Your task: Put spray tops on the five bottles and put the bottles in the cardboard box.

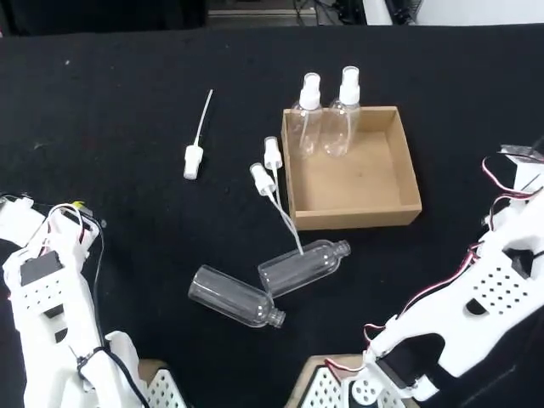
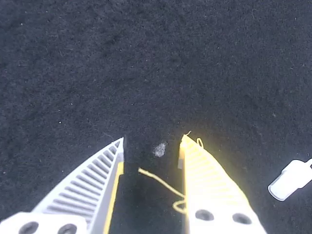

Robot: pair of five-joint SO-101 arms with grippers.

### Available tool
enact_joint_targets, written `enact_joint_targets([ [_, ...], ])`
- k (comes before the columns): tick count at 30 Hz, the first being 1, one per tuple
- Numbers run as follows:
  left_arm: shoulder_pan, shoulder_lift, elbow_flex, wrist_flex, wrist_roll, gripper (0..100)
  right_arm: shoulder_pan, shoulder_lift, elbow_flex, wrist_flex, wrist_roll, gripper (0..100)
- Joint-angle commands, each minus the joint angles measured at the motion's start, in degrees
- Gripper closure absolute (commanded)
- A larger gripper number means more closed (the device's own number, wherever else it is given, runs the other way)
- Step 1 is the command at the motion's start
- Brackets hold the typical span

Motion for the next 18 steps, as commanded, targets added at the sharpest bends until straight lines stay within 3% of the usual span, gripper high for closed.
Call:
enact_joint_targets([
  [1, 0.6, -1.1, -2.9, -1.3, 0.2, 82, 0.9, -2.9, -6.5, 1.6, -3.8, 98.2],
  [11, 0.6, -1.1, -2.9, -1.3, 0.2, 82, -0.1, -13.0, -8.7, 3.0, -13.4, 98.7],
  [18, 0.6, -1.1, -2.9, -1.3, 0.2, 82, -1.5, -20.3, 5.8, -2.9, -15.0, 98.7],
])
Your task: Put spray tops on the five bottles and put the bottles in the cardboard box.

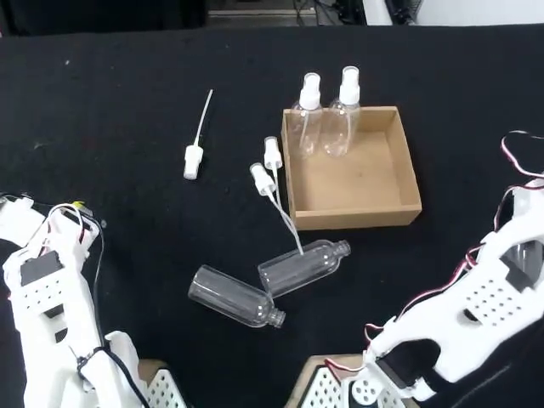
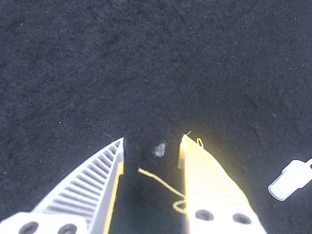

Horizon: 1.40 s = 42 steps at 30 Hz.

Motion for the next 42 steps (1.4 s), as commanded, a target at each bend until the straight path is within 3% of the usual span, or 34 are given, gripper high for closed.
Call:
enact_joint_targets([
  [1, 0.6, -1.1, -2.9, -1.3, 0.2, 82, -1.7, -9.6, 8.8, -6.5, -1.2, 98.7],
  [5, 0.6, -1.1, -2.9, -1.3, 0.2, 82, -2.5, -20.4, 26.2, -21.7, -4.6, 98.8],
  [11, 0.6, -1.1, -2.9, -1.3, 0.2, 82, -4.0, -34.7, 47.5, -49.4, -20.2, 98.8],
  [15, 0.6, -1.1, -2.8, -1.3, 0.2, 82, -6.2, -37.8, 56.6, -67.2, -26.6, 98.7],
  [22, 0.6, -1.1, -2.8, -1.3, 0.2, 82, -8.9, -31.9, 68.9, -102.9, -27.4, 98.7],
  [26, 0.6, -1.1, -2.8, -1.3, 0.2, 82, -8.8, -26.2, 72.7, -118.3, -27.5, 98.7],
  [33, 0.6, -1.1, -2.8, -1.3, 0.2, 82, -8.4, -18.3, 75.8, -132.2, -27.5, 98.8],
  [42, 0.6, -1.1, -2.8, -1.3, 0.2, 82, -8.6, -16.7, 79.1, -133.6, -27.6, 98.7],
])
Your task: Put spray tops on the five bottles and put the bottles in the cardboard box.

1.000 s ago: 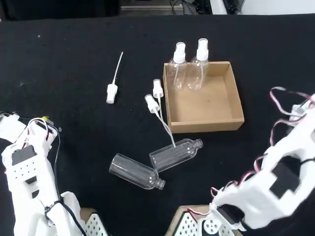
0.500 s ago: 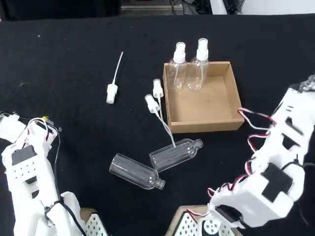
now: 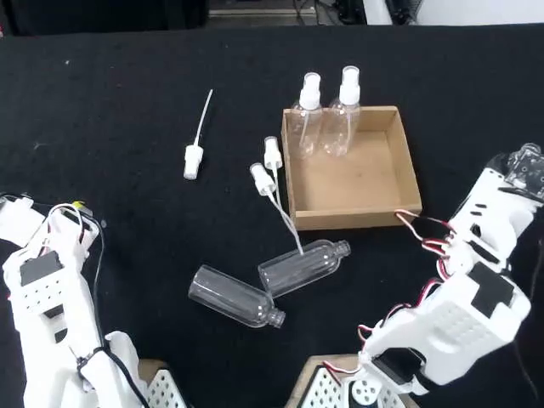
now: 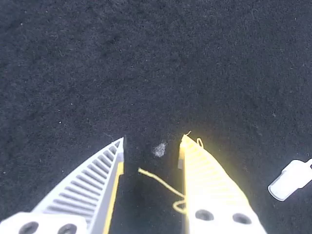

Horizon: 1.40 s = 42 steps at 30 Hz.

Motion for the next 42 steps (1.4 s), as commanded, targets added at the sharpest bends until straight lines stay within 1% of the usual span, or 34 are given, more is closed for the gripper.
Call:
enact_joint_targets([
  [1, 0.6, -1.1, -2.8, -1.3, 0.2, 82, -0.5, -0.2, 0.1, -1.7, -0.3, 98.7],
  [4, 0.6, -1.1, -2.8, -1.3, 0.2, 82, -0.7, 0.0, 0.2, -1.3, -0.3, 97.7],
  [10, 0.6, -1.1, -2.8, -1.3, 0.2, 82, -0.9, -0.3, 3.7, -1.7, -0.3, 84.8],
  [17, 0.6, -1.1, -2.8, -1.3, 0.2, 82, -0.6, -0.3, 4.3, -1.4, -0.3, 78.3],
  [22, 0.6, -1.1, -2.8, -1.3, 0.2, 82, -0.9, -1.0, 6.2, -1.6, -0.3, 69.1],
  [24, 0.6, -1.1, -2.9, -1.3, 0.2, 82, -0.9, -2.4, 7.3, -1.6, -0.3, 66.9],
  [32, 0.6, -1.1, -2.9, -1.3, 0.2, 82, -0.9, -14.5, 14.7, -1.3, -0.3, 66.5],
  [42, 0.6, -1.1, -2.9, -1.3, 0.2, 82, -0.4, -39.6, 31.9, -1.2, 0.3, 66.6],
])
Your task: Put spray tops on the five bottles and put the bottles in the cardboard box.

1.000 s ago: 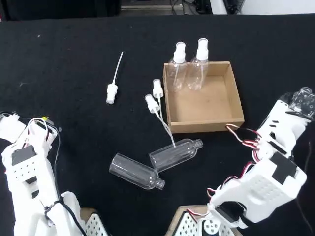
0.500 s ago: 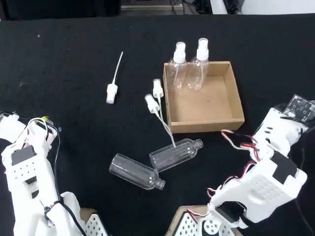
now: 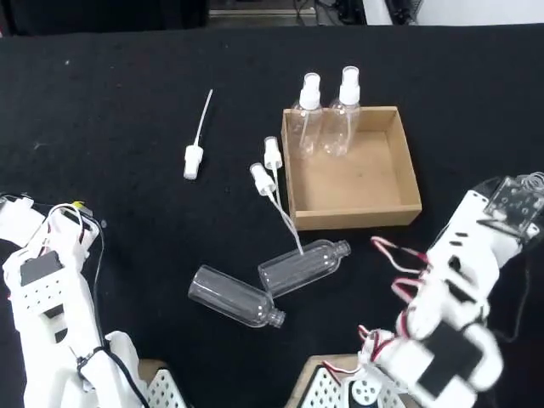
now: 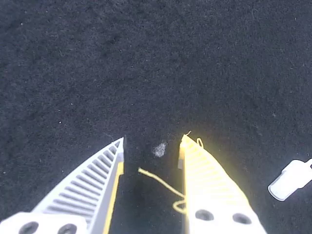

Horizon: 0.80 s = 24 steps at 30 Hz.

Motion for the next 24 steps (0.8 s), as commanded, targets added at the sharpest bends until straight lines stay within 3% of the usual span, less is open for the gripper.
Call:
enact_joint_targets([
  [1, 0.6, -1.1, -2.9, -1.3, 0.2, 82, -0.1, -11.8, 5.1, 0.0, 0.3, 66.6],
  [6, 0.6, -1.1, -2.9, -1.3, 0.2, 82, 1.3, -26.6, 7.5, 15.6, 2.4, 66.6],
  [14, 0.6, -1.1, -2.9, -1.3, 0.2, 82, 0.6, -49.1, -12.2, 75.7, 8.3, 66.6],
  [19, 0.6, -1.1, -2.9, -1.3, 0.2, 82, -9.8, -57.5, -25.7, 105.6, 15.2, 66.7],
  [24, 0.6, -1.1, -2.9, -1.3, 0.2, 82, -27.9, -58.0, -35.3, 119.0, 14.3, 74.0],
])
